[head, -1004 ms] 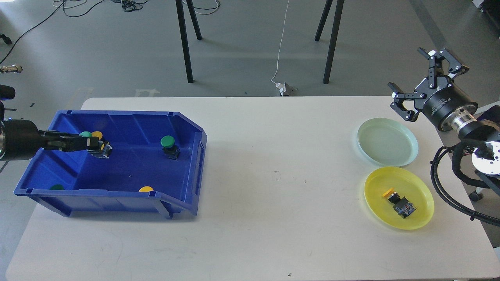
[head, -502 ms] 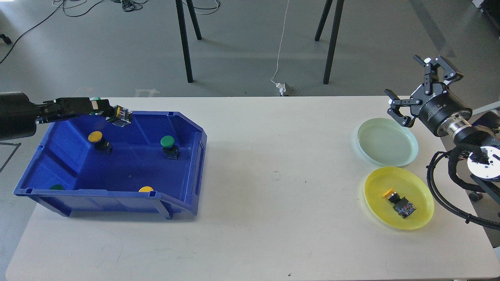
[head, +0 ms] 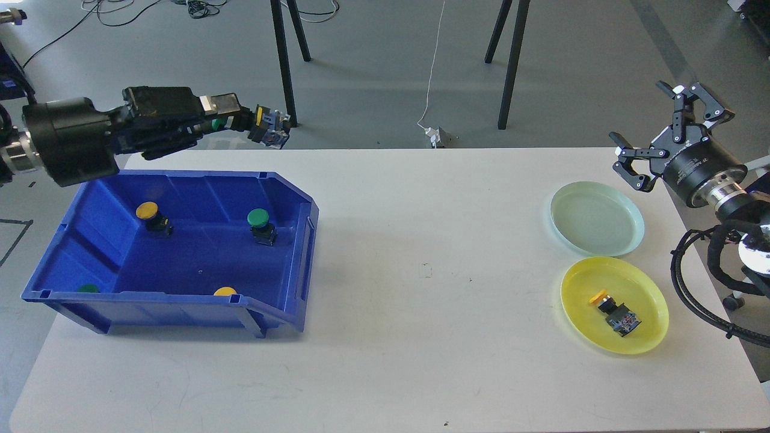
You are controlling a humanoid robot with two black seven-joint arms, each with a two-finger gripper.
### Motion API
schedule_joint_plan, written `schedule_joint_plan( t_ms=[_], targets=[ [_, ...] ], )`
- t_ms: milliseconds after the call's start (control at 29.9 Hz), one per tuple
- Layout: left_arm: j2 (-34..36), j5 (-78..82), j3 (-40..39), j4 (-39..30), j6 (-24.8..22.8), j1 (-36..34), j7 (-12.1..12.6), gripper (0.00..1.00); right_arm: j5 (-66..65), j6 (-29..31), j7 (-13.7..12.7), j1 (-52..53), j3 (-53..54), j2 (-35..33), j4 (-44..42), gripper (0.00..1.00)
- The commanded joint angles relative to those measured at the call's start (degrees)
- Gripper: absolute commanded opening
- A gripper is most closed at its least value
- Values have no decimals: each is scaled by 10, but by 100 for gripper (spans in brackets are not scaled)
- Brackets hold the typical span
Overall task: Pass button and place on color plate
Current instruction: 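Lift the green-topped button out of the bin with the left gripper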
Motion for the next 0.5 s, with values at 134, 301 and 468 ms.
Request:
schedule_joint_plan(
  t_ms=[134, 301, 468],
  targets=[
    [-197, -33, -1, 70, 0, 7, 0, 8, -56, -7, 12, -1, -5, 9, 20, 97],
    [-247, -32, -1, 90, 18, 23, 0, 8, -107, -7, 24, -19, -7, 10, 55, 97],
    [-291, -35, -11, 128, 22, 39, 0, 8, -141, -6, 30, -46, -17, 20, 142, 97]
  ],
)
